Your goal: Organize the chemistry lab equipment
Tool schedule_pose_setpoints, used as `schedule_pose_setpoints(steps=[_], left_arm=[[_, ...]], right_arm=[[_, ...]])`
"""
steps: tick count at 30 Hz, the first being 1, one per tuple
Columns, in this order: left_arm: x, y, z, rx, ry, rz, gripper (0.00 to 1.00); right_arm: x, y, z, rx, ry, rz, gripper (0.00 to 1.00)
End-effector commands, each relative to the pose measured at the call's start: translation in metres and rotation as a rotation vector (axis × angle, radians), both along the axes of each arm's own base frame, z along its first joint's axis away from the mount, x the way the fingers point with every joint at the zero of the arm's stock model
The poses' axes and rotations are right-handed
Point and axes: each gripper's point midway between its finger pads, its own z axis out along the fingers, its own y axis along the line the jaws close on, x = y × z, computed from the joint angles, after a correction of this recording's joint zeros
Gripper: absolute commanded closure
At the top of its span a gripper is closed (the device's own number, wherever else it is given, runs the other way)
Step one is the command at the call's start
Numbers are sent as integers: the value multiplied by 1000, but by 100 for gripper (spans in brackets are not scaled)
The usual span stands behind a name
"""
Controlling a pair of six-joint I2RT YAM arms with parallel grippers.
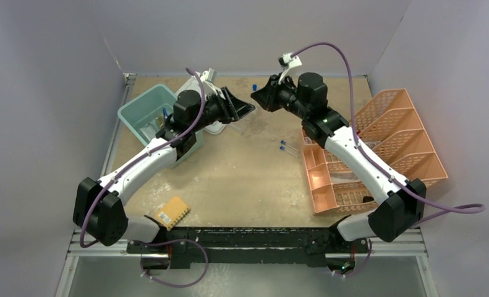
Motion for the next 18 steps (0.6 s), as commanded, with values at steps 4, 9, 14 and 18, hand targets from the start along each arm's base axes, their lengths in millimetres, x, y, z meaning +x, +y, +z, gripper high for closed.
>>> schedule_pose_setpoints(steps=[4,9,14,18], left_arm=[[-10,-7,46,-89,-235,-67,57],[-12,-20,56,-94,-253,-138,61],[-21,-42,54,-48,-265,-244,66],[-19,-45,57,-10,-254,-266,73]], right_arm=[[-9,-7,75,241,-43,69,87],[-14,-10,75,263,-8,81,86],[-20,-11,73,283,30,101,86],[-25,-14,73,286,58,110,86]])
